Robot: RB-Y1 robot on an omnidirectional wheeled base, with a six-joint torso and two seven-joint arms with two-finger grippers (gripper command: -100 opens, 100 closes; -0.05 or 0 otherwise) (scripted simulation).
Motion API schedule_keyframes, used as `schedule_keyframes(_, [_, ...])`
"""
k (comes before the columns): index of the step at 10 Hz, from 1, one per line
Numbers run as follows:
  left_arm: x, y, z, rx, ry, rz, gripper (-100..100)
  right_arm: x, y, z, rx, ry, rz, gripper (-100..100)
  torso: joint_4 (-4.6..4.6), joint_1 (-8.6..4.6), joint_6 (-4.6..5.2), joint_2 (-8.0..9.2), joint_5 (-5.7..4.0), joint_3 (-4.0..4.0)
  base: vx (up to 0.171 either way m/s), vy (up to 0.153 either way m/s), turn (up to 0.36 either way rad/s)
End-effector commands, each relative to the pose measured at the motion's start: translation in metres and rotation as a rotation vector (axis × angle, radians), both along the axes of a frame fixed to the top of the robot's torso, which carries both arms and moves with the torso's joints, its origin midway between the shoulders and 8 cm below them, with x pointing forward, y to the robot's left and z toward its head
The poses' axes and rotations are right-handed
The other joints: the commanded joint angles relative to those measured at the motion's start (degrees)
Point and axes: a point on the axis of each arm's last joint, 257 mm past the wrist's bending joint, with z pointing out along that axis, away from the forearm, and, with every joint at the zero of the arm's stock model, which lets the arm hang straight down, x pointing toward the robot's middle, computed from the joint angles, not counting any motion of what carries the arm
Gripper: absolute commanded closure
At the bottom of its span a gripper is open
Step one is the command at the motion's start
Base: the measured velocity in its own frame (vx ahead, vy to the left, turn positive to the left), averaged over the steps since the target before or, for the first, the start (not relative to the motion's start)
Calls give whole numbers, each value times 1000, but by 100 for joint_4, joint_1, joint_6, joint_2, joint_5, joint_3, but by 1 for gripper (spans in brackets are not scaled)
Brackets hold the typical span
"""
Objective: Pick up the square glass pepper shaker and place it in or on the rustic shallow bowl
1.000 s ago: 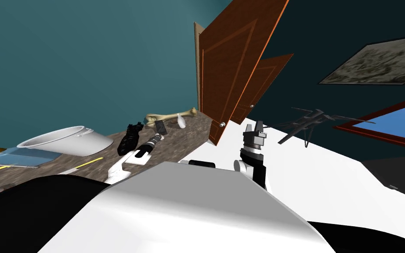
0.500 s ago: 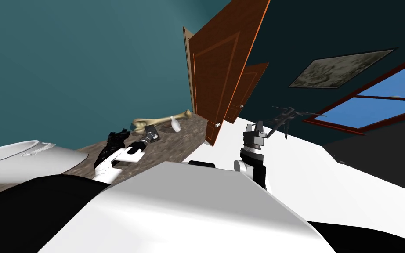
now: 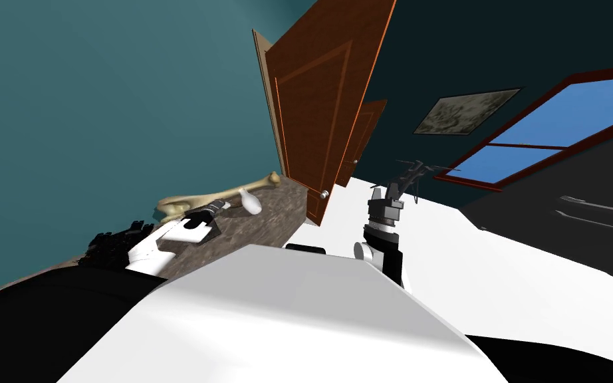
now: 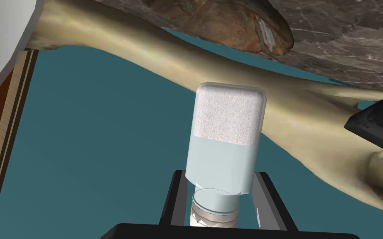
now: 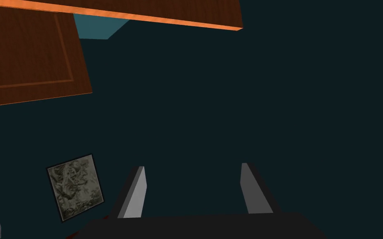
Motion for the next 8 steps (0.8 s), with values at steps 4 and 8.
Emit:
schedule_keyframes(4, [-6,12,5,25,19,21,-100,0,0,0,0,0,0,0,5,-29,-7,49,-2,25,160,50,-84])
schedule_keyframes(8, [-6,11,5,25,18,20,-100,0,0,0,0,0,0,0,22,-45,-11,114,-7,65,4,1,-1])
